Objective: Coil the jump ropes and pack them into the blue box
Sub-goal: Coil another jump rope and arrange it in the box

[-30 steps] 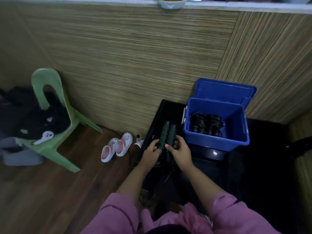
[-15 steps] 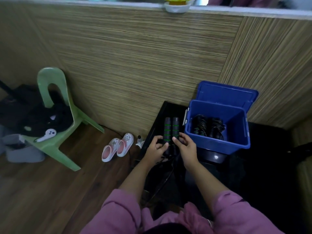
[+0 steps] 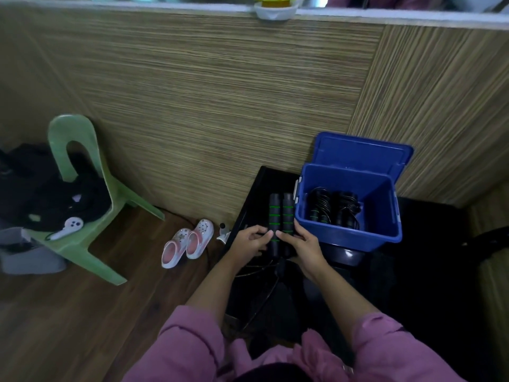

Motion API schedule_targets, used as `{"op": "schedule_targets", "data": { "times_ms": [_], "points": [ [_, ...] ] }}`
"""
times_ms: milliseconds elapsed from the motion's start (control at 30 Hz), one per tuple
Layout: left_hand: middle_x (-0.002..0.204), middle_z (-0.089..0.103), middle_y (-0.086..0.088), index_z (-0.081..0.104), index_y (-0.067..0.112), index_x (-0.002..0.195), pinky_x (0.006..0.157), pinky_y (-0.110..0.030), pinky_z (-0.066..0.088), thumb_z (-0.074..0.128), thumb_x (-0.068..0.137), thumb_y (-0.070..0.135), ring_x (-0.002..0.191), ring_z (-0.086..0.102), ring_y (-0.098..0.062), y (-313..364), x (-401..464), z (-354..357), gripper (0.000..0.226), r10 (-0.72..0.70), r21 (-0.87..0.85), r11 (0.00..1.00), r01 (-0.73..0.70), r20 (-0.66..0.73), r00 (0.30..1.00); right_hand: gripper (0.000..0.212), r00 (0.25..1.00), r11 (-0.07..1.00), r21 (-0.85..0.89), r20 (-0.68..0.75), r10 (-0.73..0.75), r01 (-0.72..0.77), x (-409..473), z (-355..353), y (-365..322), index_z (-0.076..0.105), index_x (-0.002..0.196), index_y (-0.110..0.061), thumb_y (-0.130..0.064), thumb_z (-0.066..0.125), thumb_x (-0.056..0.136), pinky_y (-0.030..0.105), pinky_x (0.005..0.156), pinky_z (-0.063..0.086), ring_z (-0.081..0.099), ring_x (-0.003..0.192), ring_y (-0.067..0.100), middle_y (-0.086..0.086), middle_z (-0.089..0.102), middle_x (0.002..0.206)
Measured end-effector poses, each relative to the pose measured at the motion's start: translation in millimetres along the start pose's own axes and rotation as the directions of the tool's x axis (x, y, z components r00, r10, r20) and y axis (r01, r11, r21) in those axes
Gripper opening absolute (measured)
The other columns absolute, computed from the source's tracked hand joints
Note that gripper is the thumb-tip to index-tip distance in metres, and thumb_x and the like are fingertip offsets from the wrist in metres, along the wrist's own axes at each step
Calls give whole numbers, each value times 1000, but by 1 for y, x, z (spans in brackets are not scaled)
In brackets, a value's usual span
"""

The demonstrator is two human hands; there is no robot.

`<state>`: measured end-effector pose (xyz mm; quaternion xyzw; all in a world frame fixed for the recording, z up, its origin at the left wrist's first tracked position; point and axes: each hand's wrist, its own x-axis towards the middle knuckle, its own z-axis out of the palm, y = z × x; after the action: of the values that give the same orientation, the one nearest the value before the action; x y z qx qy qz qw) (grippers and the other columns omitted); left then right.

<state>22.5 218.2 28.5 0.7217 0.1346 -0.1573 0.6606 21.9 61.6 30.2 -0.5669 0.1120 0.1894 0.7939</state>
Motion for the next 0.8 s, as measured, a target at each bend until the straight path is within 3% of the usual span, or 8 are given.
{"op": "schedule_targets", "data": {
  "times_ms": [167, 233, 300, 367, 433, 467, 633, 800],
  "points": [
    [83, 65, -11, 62, 7, 94, 66, -35, 59, 77, 80, 18, 60, 65, -18, 8, 6, -3, 23, -21, -49, 999, 20, -10, 1000, 40, 1000, 1000, 19, 22, 22, -23, 1, -7, -8, 69, 113, -18, -9, 76, 76, 50, 88, 54, 68, 102, 32, 12, 72, 109],
    [102, 63, -11, 60, 15, 103, 77, -44, 59, 79, 77, 25, 73, 68, -23, 8, 11, -7, 34, 111, 84, 991, -105, -64, 992, 41, 1000, 999, 24, 4, 23, -23, 5, -6, -9, 69, 114, -17, -6, 76, 75, 48, 86, 54, 68, 99, 31, 14, 72, 109],
    [133, 50, -7, 50, 21, 127, 97, -45, 49, 66, 72, 29, 109, 59, -24, 10, 20, -15, 57, 413, 496, 790, -360, 4, 911, 43, 999, 999, 11, 2, 33, -33, 8, -6, -11, 69, 114, -18, -3, 75, 75, 43, 81, 57, 69, 95, 28, 12, 72, 107],
    [157, 23, -2, 26, 22, 148, 114, -51, 25, 58, 65, 23, 142, 27, -24, 18, 27, -20, 89, 585, 793, 332, -510, 251, 771, 44, 998, 997, -61, 19, 58, -57, 12, -8, -11, 69, 114, -18, 1, 74, 75, 36, 77, 57, 70, 90, 22, 8, 73, 104],
    [162, 7, 3, 11, 32, 152, 114, -59, 5, 58, 63, 23, 149, 5, -17, 36, 27, -19, 100, 523, 845, -61, -531, 480, 704, 49, 996, 980, -185, 43, 83, -74, 15, -10, -11, 67, 118, -14, 3, 76, 72, 33, 82, 56, 69, 91, 20, 7, 73, 105],
    [161, 8, 2, 12, 34, 152, 114, -60, -2, 58, 67, 26, 149, 4, -15, 38, 31, -18, 97, 448, 816, -169, -552, 563, 695, 52, 994, 966, -244, 52, 94, -78, 17, -11, -11, 65, 120, -11, 2, 77, 71, 32, 86, 54, 68, 94, 20, 7, 72, 108],
    [127, 60, -5, 59, 22, 129, 115, -55, -1, 70, 62, 46, 123, 53, -22, 39, 37, -24, 72, 331, 743, -300, -599, 669, 665, 52, 990, 921, -380, 75, 120, -83, 18, -14, -15, 64, 120, -13, -1, 78, 71, 28, 84, 54, 66, 91, 18, 8, 71, 105],
    [147, 38, 0, 34, 24, 146, 115, -46, 9, 61, 72, 60, 135, 32, -19, 39, 37, -17, 86, 194, 742, -384, -549, 647, 738, 44, 983, 924, -359, 79, 168, -129, 14, -18, -13, 67, 113, -11, 0, 78, 71, 26, 79, 55, 67, 85, 18, 5, 72, 94]
  ]
}}
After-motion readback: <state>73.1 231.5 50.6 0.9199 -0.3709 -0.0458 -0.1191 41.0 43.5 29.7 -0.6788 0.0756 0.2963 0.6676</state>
